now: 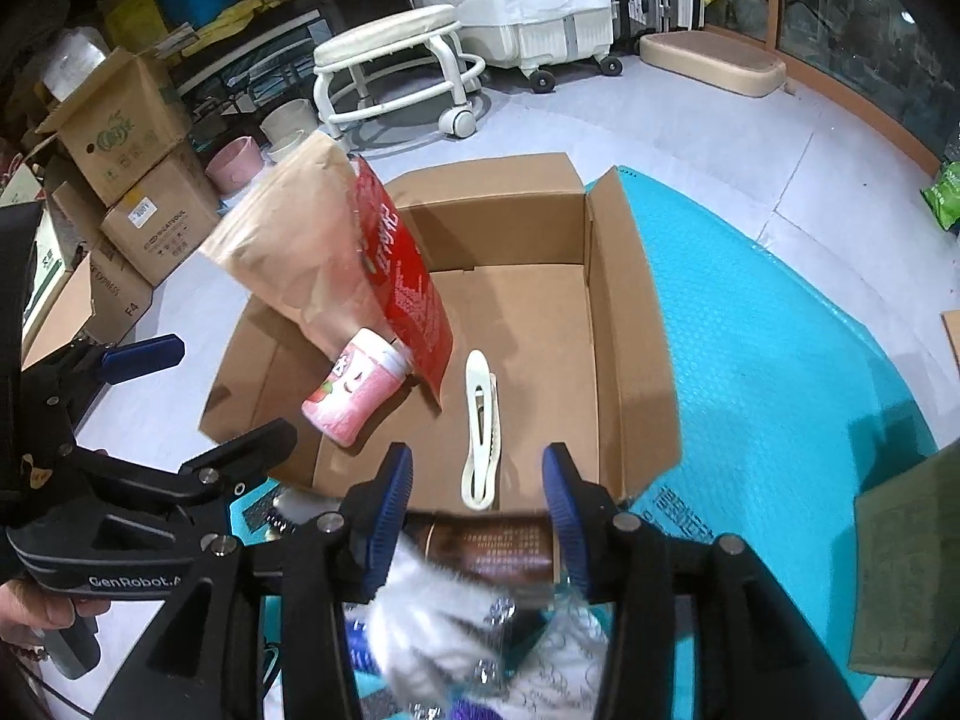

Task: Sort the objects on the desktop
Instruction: 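Open both tools to drop the cup and hair clip into the box, then reach the left tool toward the blue-labeled clear jar while the right tool reaches the lavender pouch, then grasp the lavender pouch with the right tool while the left tool grasps the blue-labeled jar, then carry the blue-labeled jar and lavender pouch over the cardboard box with both tools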

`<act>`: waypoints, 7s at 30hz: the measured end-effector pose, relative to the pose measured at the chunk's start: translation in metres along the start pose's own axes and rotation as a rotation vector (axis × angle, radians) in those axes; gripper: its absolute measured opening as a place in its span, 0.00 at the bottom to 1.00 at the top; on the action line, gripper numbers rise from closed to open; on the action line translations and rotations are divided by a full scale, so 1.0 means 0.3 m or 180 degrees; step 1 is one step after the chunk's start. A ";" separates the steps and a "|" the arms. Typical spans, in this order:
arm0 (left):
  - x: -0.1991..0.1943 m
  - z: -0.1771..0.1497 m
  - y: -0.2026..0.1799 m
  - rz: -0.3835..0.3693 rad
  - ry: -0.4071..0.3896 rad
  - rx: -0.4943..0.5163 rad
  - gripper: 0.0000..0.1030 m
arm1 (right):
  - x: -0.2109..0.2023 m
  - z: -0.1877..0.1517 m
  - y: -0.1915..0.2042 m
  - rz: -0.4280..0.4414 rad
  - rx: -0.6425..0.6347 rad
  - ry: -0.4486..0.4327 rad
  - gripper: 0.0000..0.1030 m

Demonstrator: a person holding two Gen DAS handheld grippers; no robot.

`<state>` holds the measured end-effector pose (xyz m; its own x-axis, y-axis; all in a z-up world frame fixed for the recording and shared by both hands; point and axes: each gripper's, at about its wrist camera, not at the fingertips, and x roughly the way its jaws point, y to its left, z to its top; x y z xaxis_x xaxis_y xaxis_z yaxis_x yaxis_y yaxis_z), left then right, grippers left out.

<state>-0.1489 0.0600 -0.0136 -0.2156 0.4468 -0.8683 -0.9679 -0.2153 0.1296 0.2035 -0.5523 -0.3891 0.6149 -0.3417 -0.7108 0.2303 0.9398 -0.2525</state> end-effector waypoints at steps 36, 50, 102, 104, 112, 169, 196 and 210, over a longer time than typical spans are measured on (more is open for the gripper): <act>-0.100 -0.415 -0.177 -0.0219 0.0121 0.0485 1.00 | -0.236 -0.536 0.012 0.0003 0.0267 0.0242 0.51; 0.003 -0.494 -0.270 -0.0306 0.0063 0.1011 1.00 | -0.174 -0.765 0.024 0.0026 0.0559 0.0751 0.51; 0.156 -0.503 -0.405 -0.0763 0.0379 0.1407 0.68 | -0.162 -0.980 -0.027 0.0068 0.0974 0.1084 0.52; 0.163 -0.498 -0.436 -0.0701 0.0346 0.1497 0.69 | -0.165 -0.980 -0.027 0.0072 0.0961 0.1086 0.52; 0.165 -0.502 -0.444 -0.0830 0.0303 0.1406 0.60 | -0.165 -0.966 -0.022 0.0071 0.0909 0.1079 0.45; 0.129 -0.630 -0.349 -0.1013 0.0726 0.1315 0.56 | -0.181 -0.936 -0.033 0.0295 0.0710 0.1082 0.45; -0.117 -0.557 -0.196 -0.1124 0.0427 0.1047 0.56 | -0.289 -0.781 -0.010 0.0441 0.0294 0.0615 0.44; -0.205 -0.452 -0.170 -0.1110 0.0201 0.1104 0.56 | -0.338 -0.642 0.021 0.0566 0.0083 0.0300 0.44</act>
<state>-0.0688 -0.0742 -0.0317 0.1266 0.3849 -0.9142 -0.9692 0.2442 -0.0314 -0.0027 -0.5102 -0.4451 0.5747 -0.1669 -0.8012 0.1446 0.9843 -0.1014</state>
